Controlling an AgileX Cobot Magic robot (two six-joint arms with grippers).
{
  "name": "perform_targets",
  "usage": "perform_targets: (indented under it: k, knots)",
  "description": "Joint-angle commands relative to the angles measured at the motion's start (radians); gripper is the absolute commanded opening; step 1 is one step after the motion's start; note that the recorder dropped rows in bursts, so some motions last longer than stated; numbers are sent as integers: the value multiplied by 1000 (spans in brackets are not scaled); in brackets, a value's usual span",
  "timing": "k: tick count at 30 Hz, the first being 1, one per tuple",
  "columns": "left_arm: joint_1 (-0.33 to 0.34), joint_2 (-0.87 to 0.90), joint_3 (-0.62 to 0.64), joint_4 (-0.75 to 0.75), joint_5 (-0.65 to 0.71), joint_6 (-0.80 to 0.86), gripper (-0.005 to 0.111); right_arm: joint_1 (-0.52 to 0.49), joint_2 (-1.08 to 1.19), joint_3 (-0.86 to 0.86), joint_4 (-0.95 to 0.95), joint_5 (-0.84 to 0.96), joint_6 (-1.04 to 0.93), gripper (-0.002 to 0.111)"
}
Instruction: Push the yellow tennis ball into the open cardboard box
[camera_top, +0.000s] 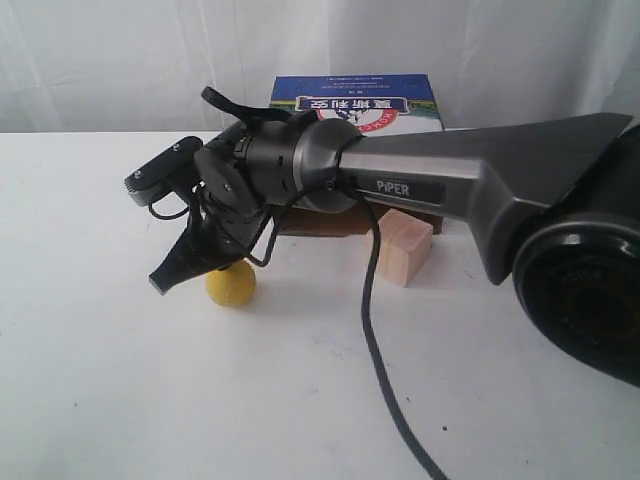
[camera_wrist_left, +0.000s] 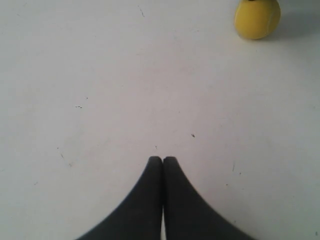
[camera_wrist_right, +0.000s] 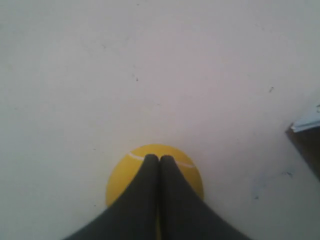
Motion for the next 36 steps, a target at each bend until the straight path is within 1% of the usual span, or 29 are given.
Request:
perform_targets:
  k: [1,8,13,17,23,28,31,33,36]
  knots:
    - [-5,-5,4,2,17,2,0,-28,9,9,-27,103,19,0]
    - [-5,-5,4,2,17,2,0,-61,0,9,-103,115,99,0]
    - [-5,-5,4,2,17,2,0,-66,-41,9,-122,98,104,0]
    - [-5,-5,4,2,17,2,0,-45,-81,9,-125,64,104,0]
    - [-5,-5,4,2,17,2,0,-13,-114,9,-115,79,104,0]
    - [-5,-5,4,2,17,2,0,47,-119,9,-32,51,21,0]
    - [-5,-5,4,2,17,2,0,76,-95,9,-4,11,17,0]
    - [-5,-5,4,2,17,2,0,87,-66,9,9,29,17,0]
    - [-5,-5,4,2,17,2,0,91,-30,9,37,107,17,0]
